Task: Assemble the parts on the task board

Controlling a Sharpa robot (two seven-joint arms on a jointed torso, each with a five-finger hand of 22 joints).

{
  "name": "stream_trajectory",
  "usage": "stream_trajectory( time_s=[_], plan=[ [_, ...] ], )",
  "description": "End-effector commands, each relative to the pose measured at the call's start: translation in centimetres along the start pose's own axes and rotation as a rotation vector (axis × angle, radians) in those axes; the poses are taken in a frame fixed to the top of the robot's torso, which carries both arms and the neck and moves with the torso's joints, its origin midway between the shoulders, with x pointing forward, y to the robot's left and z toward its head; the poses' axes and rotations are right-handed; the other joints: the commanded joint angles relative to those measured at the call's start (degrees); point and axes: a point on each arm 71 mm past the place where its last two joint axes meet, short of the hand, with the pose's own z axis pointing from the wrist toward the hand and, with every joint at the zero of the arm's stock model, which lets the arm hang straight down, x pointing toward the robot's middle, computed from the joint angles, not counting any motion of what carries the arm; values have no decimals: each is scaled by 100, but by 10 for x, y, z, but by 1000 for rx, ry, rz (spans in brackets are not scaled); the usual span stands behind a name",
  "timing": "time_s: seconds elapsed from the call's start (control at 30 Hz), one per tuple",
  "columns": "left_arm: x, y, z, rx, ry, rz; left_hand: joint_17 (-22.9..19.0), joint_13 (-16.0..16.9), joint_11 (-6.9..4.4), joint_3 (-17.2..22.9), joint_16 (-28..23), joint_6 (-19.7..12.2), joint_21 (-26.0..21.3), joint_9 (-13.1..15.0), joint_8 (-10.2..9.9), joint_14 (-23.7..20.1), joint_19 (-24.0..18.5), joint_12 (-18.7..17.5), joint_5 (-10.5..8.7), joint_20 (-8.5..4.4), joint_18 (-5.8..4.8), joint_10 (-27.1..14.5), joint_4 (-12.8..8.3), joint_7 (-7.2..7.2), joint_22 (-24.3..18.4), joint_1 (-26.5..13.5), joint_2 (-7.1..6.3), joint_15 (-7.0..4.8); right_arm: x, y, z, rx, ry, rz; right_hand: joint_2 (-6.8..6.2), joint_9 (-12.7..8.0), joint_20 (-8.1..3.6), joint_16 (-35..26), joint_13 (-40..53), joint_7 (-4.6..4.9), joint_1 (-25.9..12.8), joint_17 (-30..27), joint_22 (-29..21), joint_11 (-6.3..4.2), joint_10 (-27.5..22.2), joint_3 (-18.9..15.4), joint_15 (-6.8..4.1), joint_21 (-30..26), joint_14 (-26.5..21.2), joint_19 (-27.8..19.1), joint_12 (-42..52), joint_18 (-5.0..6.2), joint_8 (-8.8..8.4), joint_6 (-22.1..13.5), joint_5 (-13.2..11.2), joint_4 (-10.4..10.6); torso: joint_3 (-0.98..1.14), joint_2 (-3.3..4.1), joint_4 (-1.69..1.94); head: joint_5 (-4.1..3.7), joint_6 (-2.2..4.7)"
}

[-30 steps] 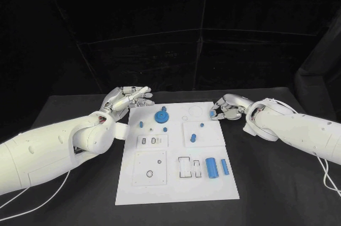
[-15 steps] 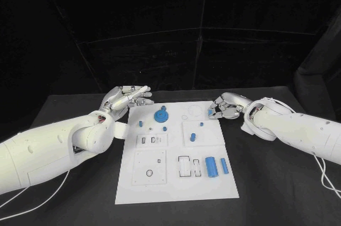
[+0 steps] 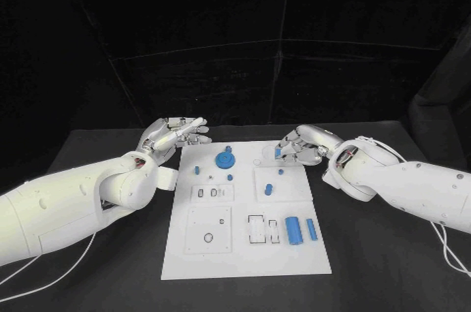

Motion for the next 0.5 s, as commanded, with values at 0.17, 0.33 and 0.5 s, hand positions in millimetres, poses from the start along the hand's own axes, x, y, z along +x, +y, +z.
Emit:
stream_trajectory(
  time_s=[0.17, 0.33, 0.5],
  plan=[
    [-1, -1, 1, 5, -4, 1, 14, -5, 21, 10, -30, -1, -46, -2, -13, -6, 9, -29, -36, 25, 90, 17, -30, 15, -5, 36, 93, 15, 10, 32, 14, -10, -30, -65, 63, 2, -36, 19, -30, -132, -4, 1098, 4, -72, 92, 27, -37, 35, 517, -9, 16, -107, -5, 153, 33, 22, -28, -32, 45, 138, -55],
    [-1, -1, 2, 6, -5, 2, 16, -5, 19, 16, -33, 1, -47, -2, -13, -4, 10, -29, -36, 24, 90, 20, -35, 13, -4, 45, 99, 14, 28, 64, 27, -48, 4, -84, 67, 1, -39, 14, -35, -134, 3, 1086, 5, -75, 88, 44, -40, 35, 515, -8, 10, -107, -10, 151, 36, 15, -24, -28, 36, 292, -110],
    [0, -1, 3, 7, -4, 2, 16, -5, 19, 16, -33, 1, -47, -2, -13, -4, 10, -29, -36, 24, 90, 20, -35, 13, -4, 45, 99, 14, 47, 82, 36, -63, 61, -103, 62, -6, -45, -2, -60, -126, 5, 1048, -2, -73, 68, 72, -44, 32, 506, -11, -20, -106, -30, 131, 42, 8, -27, -23, 38, 318, -131]
  ],
)
